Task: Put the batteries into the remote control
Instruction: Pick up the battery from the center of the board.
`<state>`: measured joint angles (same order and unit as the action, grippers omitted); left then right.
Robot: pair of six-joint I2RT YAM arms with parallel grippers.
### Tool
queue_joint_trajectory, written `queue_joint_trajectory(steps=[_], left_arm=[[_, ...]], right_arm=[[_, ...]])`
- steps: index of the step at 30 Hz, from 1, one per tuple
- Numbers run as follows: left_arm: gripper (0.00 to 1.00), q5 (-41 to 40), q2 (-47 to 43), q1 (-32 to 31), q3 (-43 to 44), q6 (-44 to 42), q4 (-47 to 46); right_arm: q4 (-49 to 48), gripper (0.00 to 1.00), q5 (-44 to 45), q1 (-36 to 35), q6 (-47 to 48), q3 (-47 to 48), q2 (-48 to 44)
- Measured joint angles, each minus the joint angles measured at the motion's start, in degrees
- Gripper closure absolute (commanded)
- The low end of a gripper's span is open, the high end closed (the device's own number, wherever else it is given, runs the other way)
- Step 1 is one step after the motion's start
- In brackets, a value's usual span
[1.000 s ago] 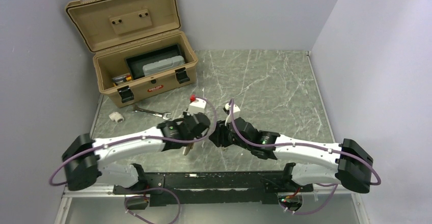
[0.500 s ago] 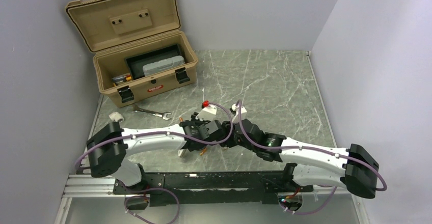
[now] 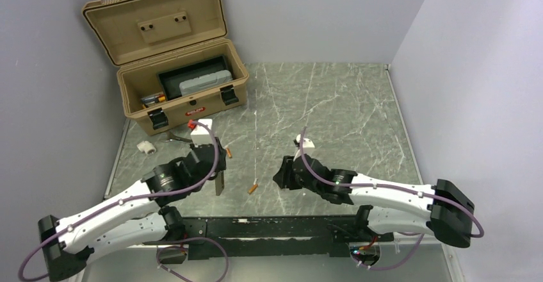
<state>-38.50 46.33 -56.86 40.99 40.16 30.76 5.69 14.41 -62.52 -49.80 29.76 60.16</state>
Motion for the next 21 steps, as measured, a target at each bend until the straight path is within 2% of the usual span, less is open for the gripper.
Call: queue_joint_trajectory(steps=[12, 21], left_arm=[[1.00, 6.64, -10.95, 1.44, -3.34, -0.02, -3.08], [1.00, 7.72, -16.39, 1.68, -4.76, -0.37, -1.68]], right_arm=[[2.56, 0.55, -0.31, -4.59, -9.14, 8.46, 14.47], [9.79, 0.53, 2.29, -9.11, -14.40, 22.32, 28.13]])
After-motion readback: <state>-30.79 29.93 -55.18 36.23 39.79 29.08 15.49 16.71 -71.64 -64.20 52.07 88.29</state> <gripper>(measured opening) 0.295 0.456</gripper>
